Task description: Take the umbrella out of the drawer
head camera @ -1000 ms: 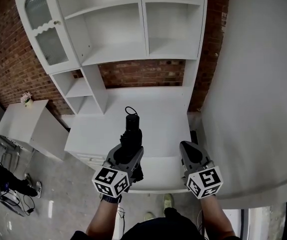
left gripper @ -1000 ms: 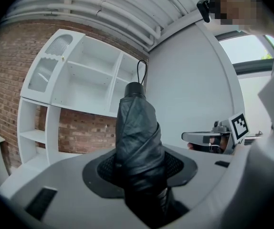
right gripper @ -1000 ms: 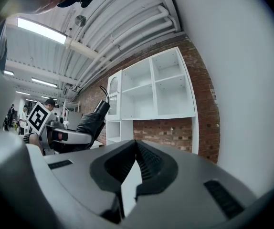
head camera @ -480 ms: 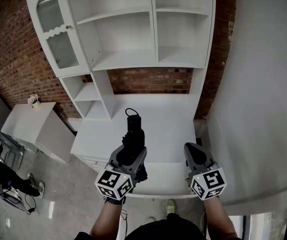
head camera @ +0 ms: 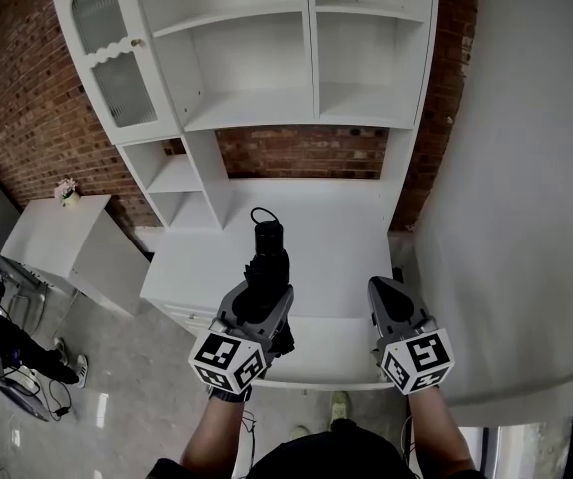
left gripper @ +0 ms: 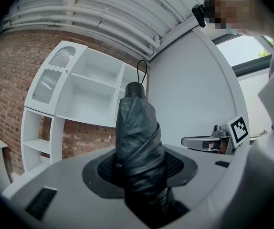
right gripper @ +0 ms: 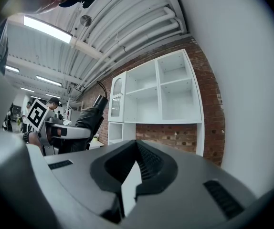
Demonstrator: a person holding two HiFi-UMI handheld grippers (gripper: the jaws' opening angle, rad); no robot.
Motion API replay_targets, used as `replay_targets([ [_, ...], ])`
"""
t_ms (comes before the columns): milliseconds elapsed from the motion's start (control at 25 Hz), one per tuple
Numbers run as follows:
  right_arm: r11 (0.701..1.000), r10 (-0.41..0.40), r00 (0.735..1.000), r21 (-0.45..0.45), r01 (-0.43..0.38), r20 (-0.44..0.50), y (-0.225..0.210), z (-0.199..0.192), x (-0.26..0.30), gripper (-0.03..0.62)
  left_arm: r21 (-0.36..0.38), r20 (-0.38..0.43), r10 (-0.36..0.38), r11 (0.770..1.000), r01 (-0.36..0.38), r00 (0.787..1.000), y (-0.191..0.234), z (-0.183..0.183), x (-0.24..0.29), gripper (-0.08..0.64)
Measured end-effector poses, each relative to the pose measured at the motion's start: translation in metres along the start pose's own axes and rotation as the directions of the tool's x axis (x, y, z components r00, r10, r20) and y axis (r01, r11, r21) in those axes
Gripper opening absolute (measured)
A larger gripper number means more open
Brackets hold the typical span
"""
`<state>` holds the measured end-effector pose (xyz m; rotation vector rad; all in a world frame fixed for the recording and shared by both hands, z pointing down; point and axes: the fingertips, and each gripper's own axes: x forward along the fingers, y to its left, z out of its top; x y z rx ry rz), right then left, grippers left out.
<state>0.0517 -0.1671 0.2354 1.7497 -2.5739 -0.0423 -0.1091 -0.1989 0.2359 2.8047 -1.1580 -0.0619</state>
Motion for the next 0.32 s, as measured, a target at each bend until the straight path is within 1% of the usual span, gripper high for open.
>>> replay_targets([
  [320,1.000,0.006,1.000,-0.004,-0.006,-0.001,-0.0021,-0.0010,0.0021,0.003,0.006,0.007,0.010,1.000,-0.010,1.000,0.0007,0.0010,0.0016,0.202],
])
